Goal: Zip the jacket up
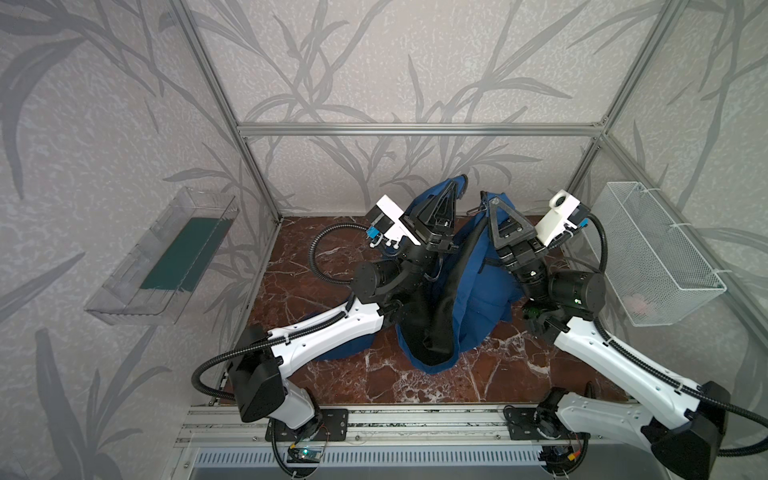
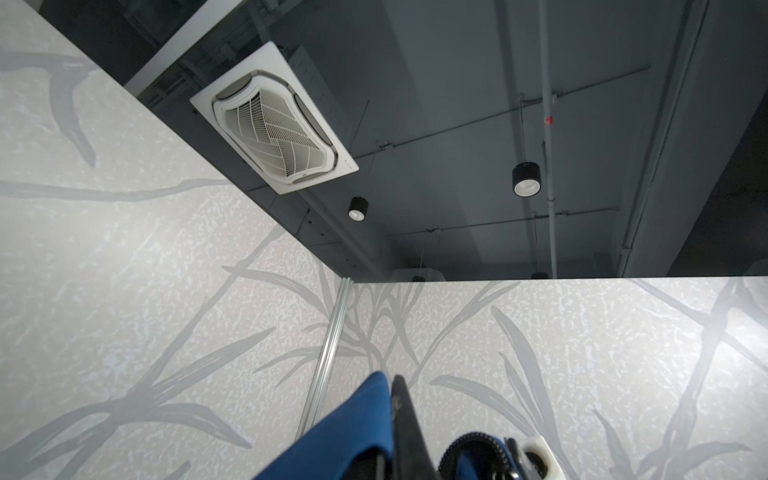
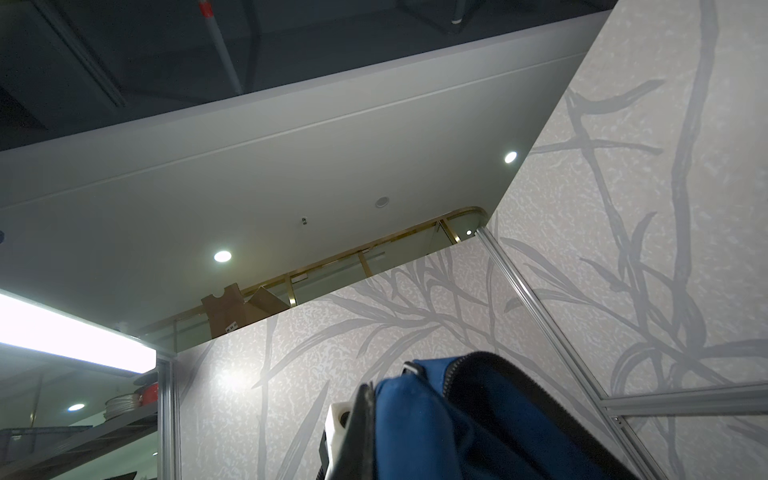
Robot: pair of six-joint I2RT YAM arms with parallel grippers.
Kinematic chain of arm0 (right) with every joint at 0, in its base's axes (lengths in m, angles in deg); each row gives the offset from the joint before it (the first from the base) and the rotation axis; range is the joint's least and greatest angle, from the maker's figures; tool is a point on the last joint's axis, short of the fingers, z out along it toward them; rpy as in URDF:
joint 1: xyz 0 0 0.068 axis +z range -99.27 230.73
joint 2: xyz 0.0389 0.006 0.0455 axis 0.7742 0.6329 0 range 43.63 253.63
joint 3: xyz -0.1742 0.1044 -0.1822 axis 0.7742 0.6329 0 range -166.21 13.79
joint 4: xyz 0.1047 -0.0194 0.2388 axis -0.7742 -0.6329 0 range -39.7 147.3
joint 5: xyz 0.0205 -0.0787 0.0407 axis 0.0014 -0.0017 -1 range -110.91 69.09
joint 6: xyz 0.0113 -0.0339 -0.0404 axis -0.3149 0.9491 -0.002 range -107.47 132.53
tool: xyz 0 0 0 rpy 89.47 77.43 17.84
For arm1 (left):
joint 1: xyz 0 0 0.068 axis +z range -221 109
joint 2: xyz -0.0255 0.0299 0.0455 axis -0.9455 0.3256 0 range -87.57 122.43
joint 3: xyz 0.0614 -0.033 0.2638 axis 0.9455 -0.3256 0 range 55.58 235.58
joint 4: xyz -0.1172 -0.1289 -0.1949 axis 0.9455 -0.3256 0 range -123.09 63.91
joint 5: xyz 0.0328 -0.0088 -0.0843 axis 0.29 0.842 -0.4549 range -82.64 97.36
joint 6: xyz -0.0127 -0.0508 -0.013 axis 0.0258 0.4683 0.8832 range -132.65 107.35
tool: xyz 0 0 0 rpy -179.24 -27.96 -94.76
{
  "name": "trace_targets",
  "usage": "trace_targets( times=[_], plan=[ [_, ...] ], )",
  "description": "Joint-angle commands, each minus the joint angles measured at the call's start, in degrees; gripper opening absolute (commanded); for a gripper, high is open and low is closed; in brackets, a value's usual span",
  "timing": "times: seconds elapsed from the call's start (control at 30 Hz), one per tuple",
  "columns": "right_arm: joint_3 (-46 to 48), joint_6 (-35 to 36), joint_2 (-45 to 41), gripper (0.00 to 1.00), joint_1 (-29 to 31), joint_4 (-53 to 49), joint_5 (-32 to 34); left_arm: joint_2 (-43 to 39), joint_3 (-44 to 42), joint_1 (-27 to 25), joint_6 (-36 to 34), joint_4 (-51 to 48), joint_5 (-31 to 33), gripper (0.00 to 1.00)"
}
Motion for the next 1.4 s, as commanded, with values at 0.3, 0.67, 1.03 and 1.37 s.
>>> trace_targets(
  times=[0.3,0.67,1.03,1.37],
  plan=[
    [-12.28,-2.32,4.56,0.00,2.28,8.43,-3.07,4.63,14.60,-3.67,-7.50,5.42,-7.22,0.00],
    [-14.45,-7.53,8.05,0.00,2.36,14.25,-1.80,8.03,20.27,-5.80,-9.39,5.42,-8.64,0.00],
    [-15.38,-8.29,7.90,0.00,2.47,14.95,-2.25,8.69,22.42,-6.89,-14.23,5.42,-7.48,0.00],
    [-17.01,-8.37,8.18,0.00,3.24,14.51,-2.57,12.72,29.02,-6.95,-14.83,5.42,-8.29,0.00]
  ],
)
